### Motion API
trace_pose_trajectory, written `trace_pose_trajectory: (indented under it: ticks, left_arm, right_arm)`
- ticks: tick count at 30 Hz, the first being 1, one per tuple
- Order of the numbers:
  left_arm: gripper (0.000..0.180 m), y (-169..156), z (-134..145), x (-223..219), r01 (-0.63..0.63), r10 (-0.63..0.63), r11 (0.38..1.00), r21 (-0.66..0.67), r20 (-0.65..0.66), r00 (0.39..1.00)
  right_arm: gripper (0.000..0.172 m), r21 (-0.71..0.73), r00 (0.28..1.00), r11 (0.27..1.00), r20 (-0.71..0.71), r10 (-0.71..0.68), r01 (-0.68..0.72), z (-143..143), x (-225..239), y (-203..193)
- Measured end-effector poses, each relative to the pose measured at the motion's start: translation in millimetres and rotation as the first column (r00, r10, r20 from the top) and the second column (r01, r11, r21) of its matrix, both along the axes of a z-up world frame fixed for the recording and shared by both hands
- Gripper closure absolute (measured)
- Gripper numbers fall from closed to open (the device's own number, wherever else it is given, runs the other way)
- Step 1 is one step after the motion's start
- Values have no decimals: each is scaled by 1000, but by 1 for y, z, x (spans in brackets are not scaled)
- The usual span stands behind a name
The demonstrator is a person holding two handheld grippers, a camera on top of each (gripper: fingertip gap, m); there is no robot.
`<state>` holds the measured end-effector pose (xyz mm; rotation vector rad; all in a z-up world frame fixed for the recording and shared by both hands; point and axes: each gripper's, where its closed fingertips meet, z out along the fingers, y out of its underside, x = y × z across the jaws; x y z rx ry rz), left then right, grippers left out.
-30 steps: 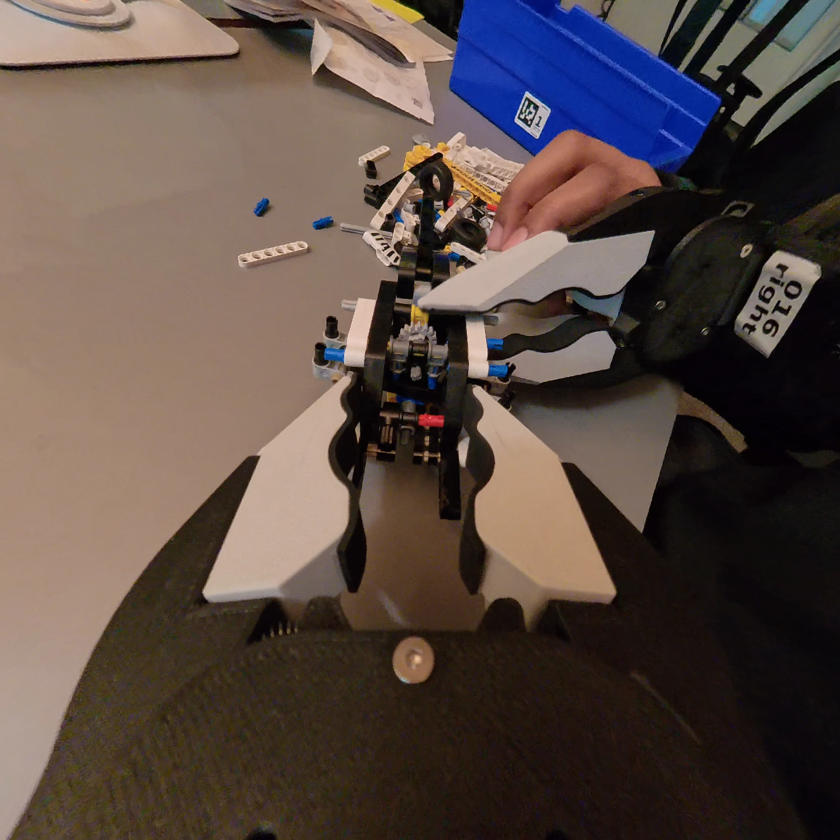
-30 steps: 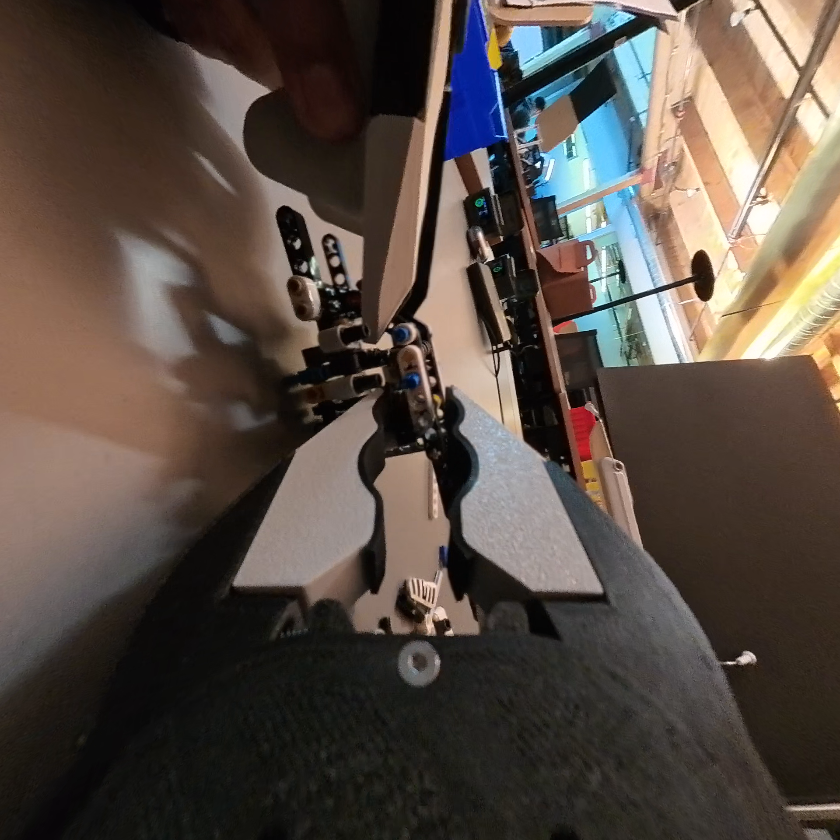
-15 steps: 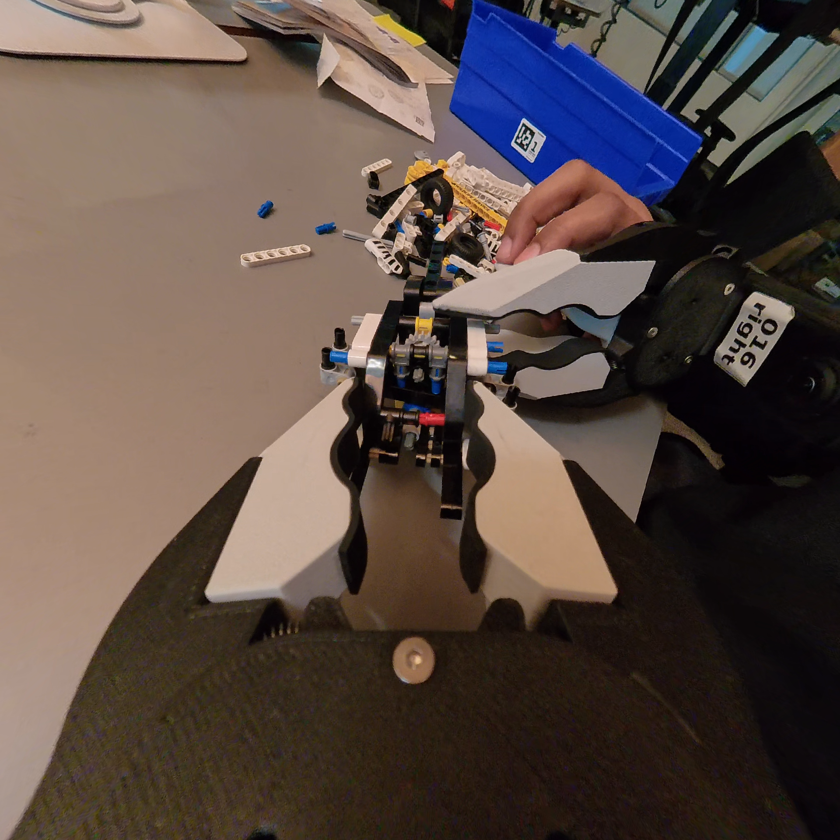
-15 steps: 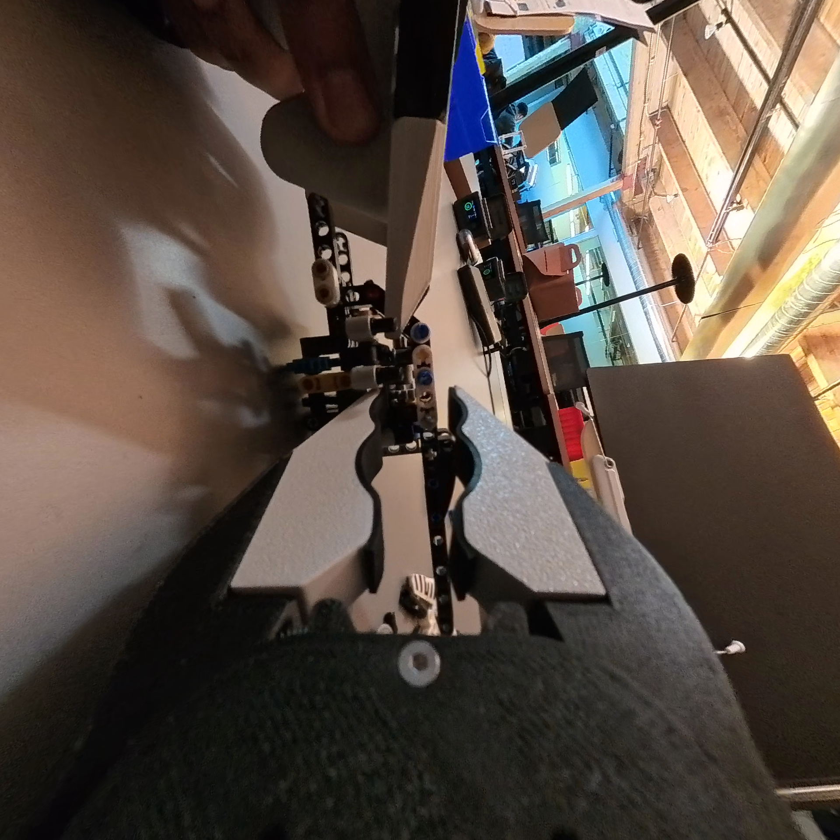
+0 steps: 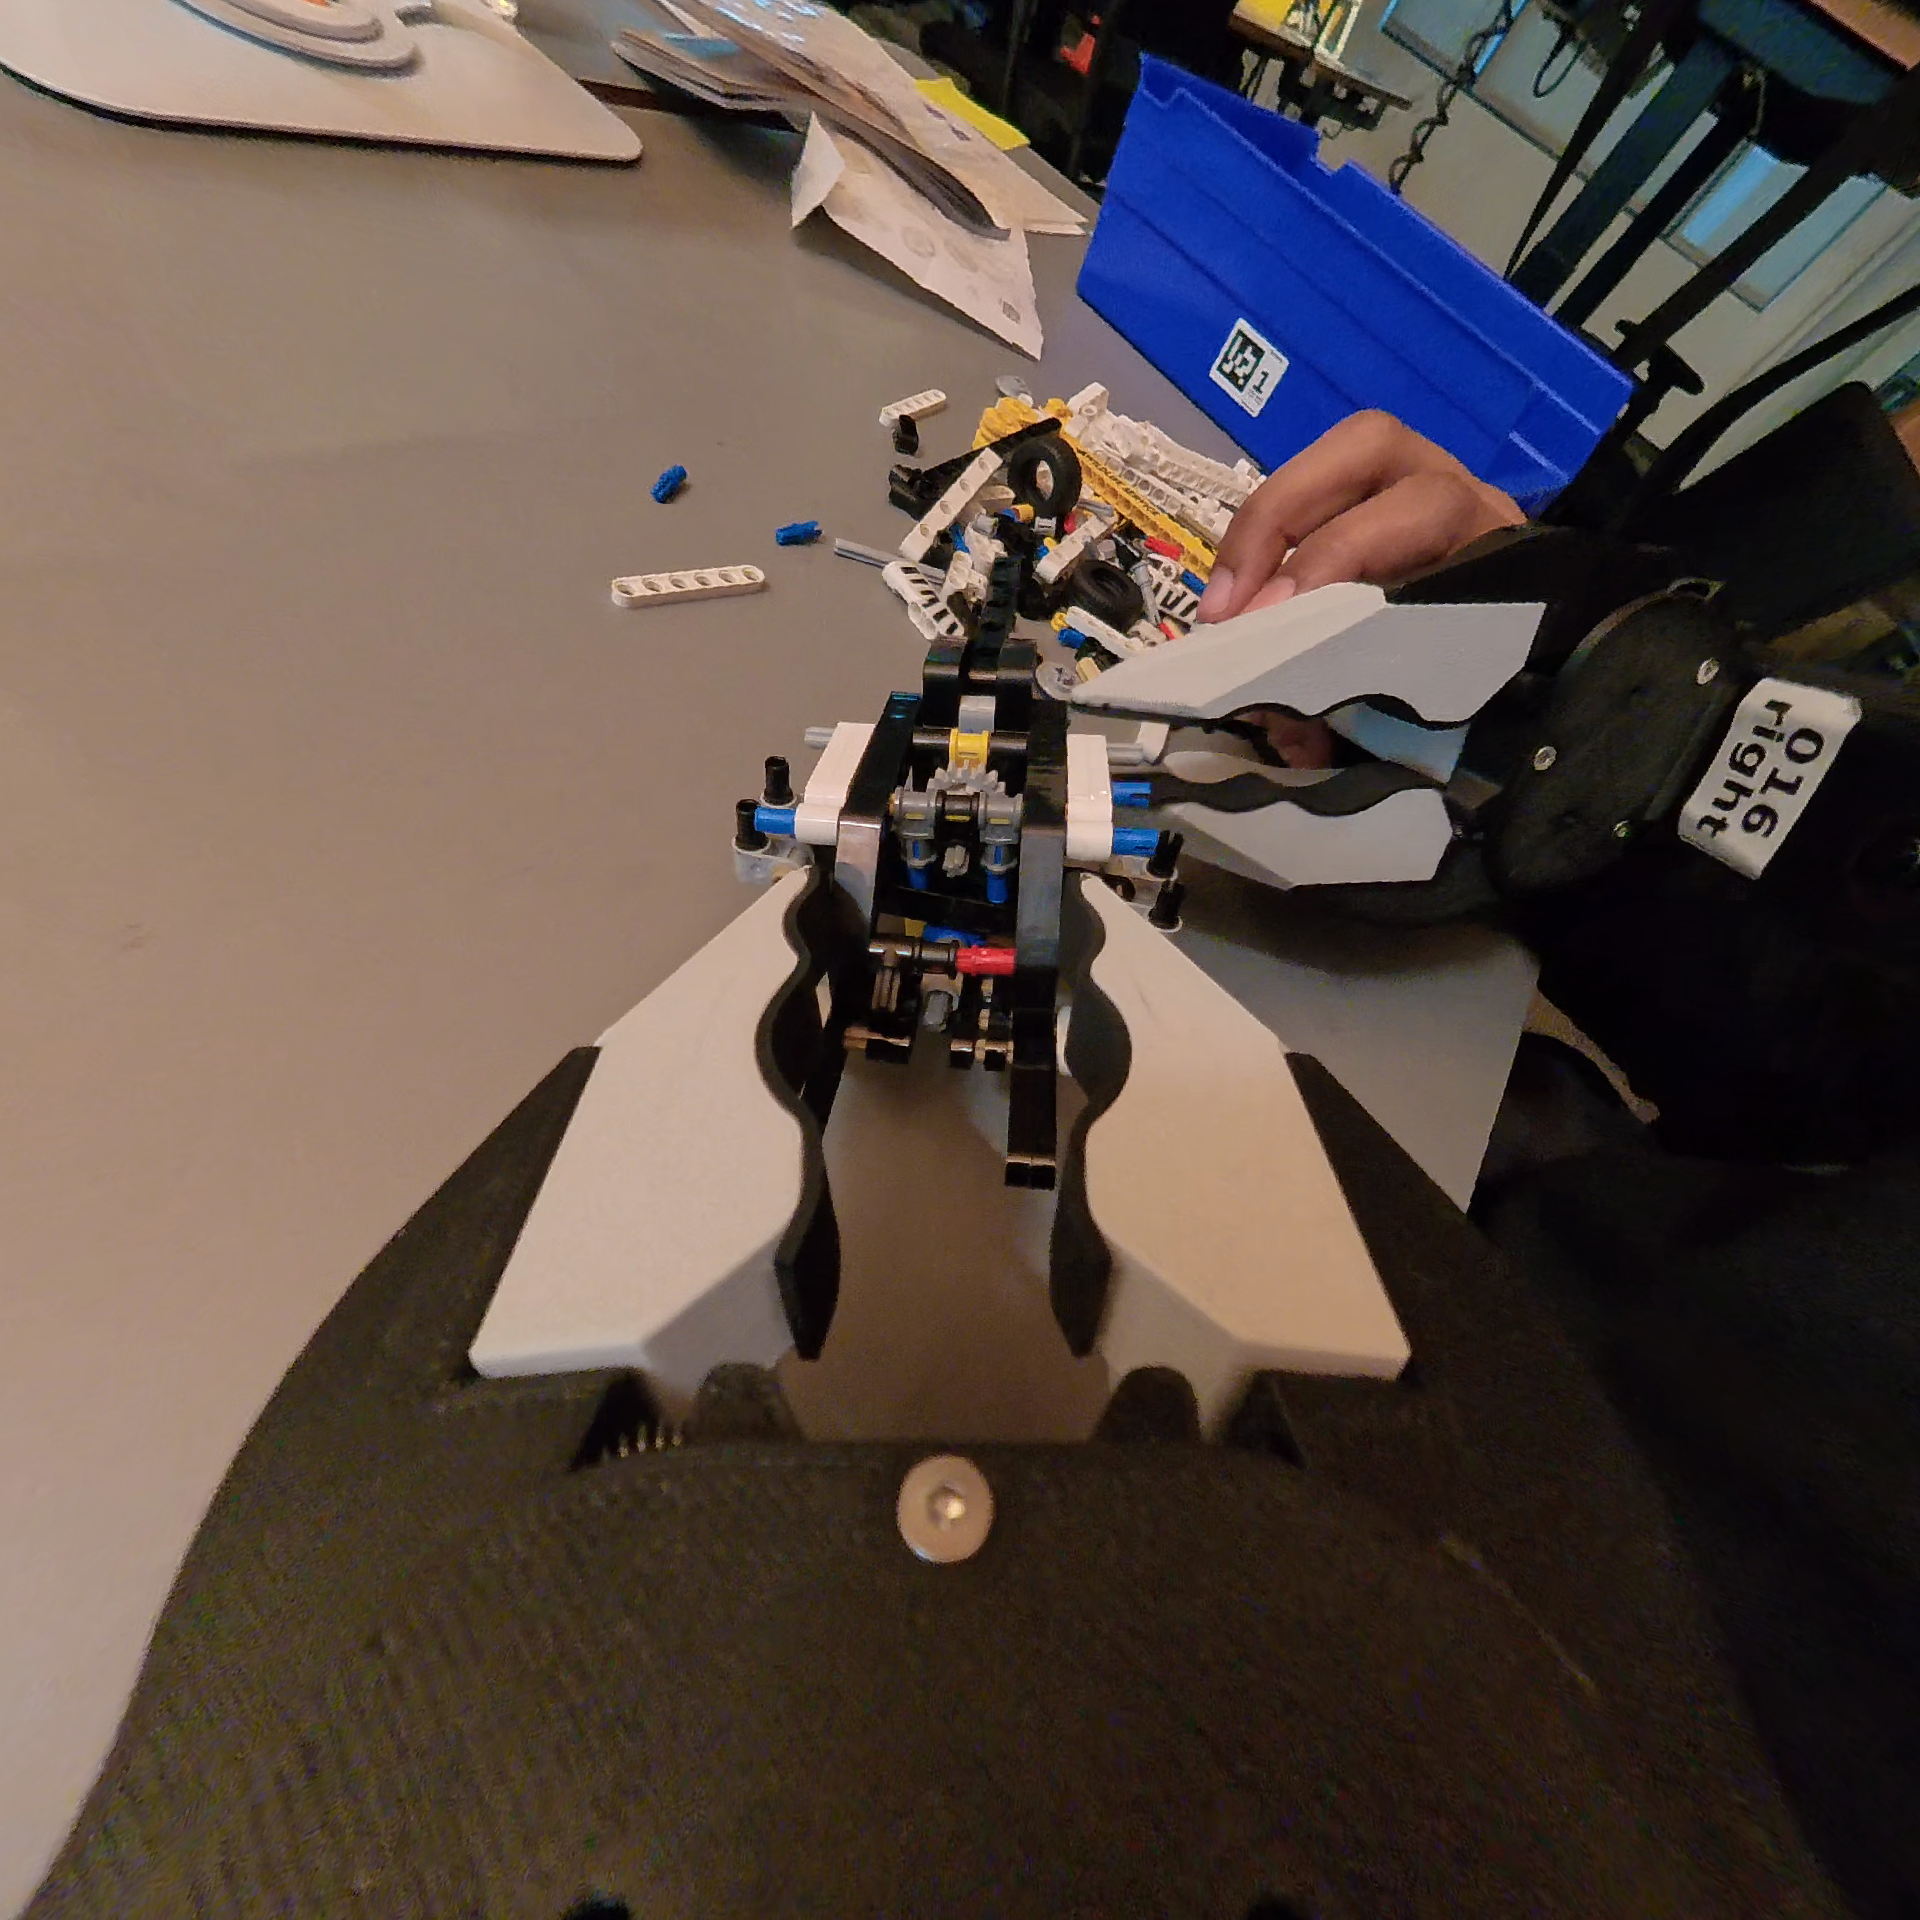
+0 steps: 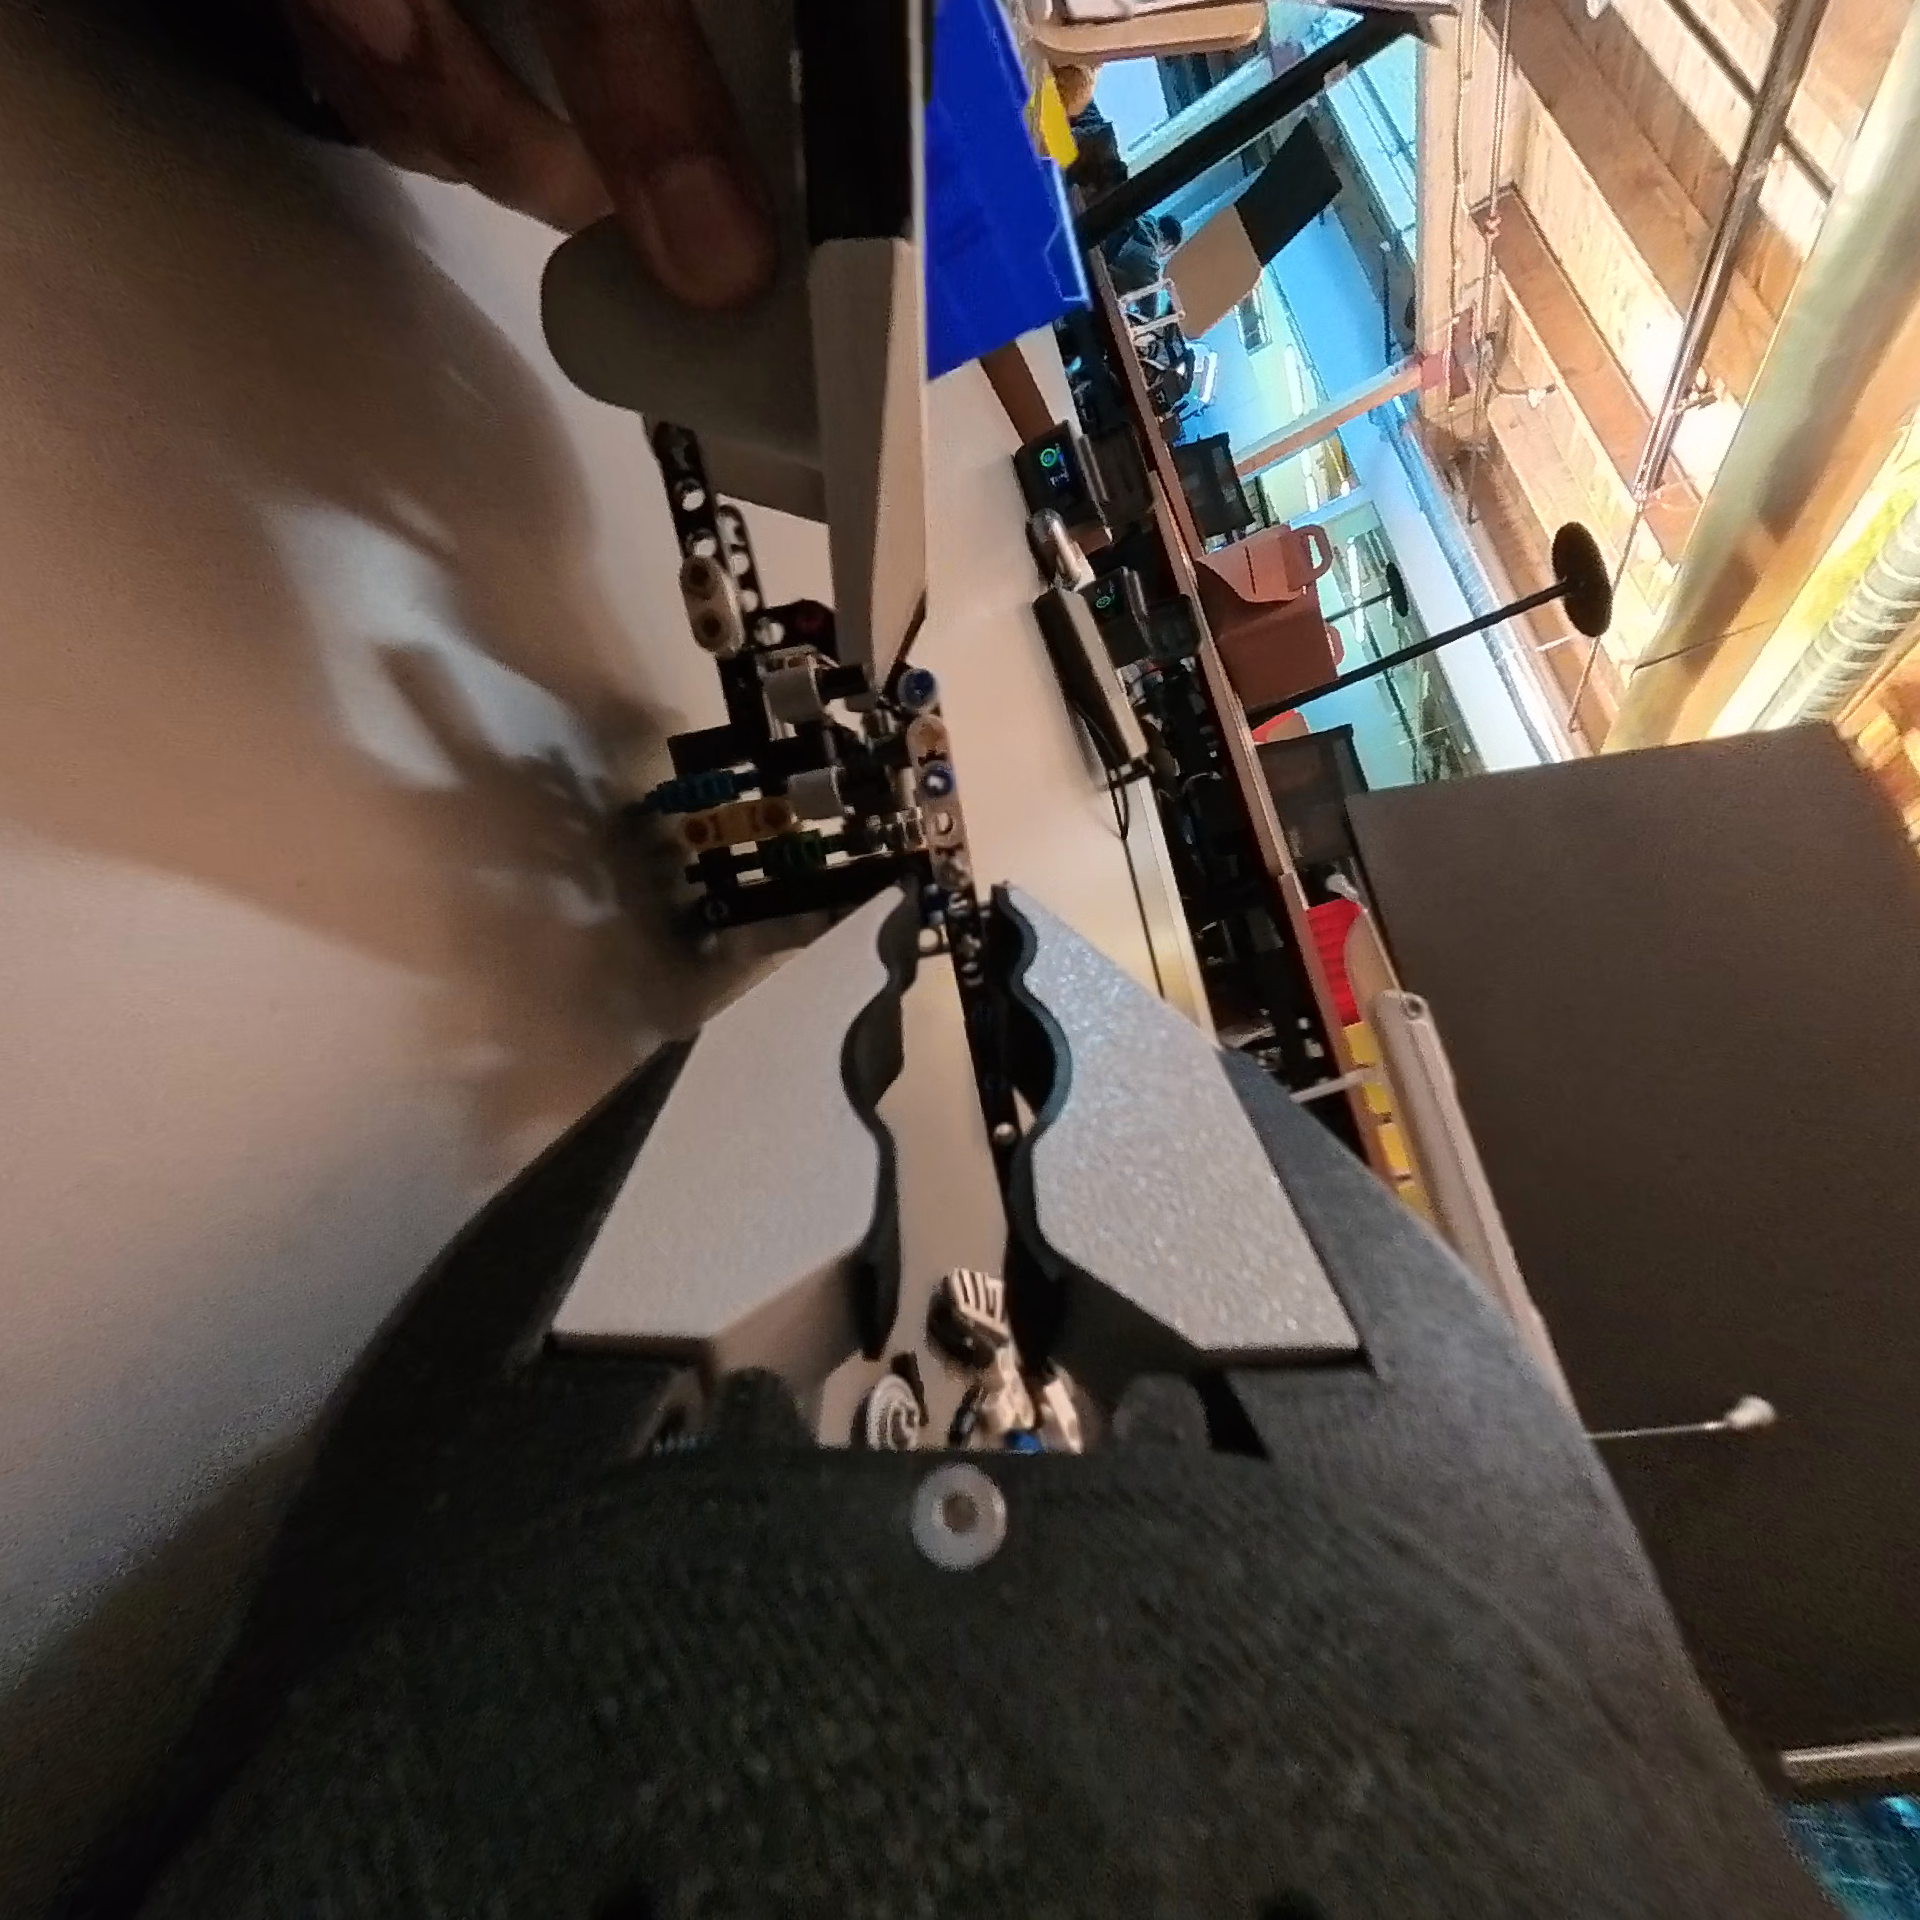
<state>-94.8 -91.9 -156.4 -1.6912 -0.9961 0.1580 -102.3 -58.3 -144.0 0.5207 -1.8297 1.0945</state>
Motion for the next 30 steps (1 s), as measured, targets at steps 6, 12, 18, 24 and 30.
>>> trace_pose_trajectory:
  ticks: [6,12,18,24,30]
  left_arm:
    - [137,-6,-3,-3,-49,48,998,-39,-6,999]
    - [136,-4,-1,-3,-65,62,994,-86,-37,997]
    - [137,0,-1,-1,-98,89,985,-142,-68,994]
    - [137,6,-1,4,-115,101,979,-166,-90,991]
    - [134,4,6,7,-143,128,980,-137,-112,985]
  right_arm:
    - [172,-167,960,983,278,-31,80,18,-7,11]
    - [160,-187,650,960,760,8,207,7,9,11]
    - [160,-165,542,956,840,8,243,1,19,7]
    - [160,-146,384,957,923,40,250,-11,26,1]
    - [165,-139,352,955,935,40,262,-12,26,1]
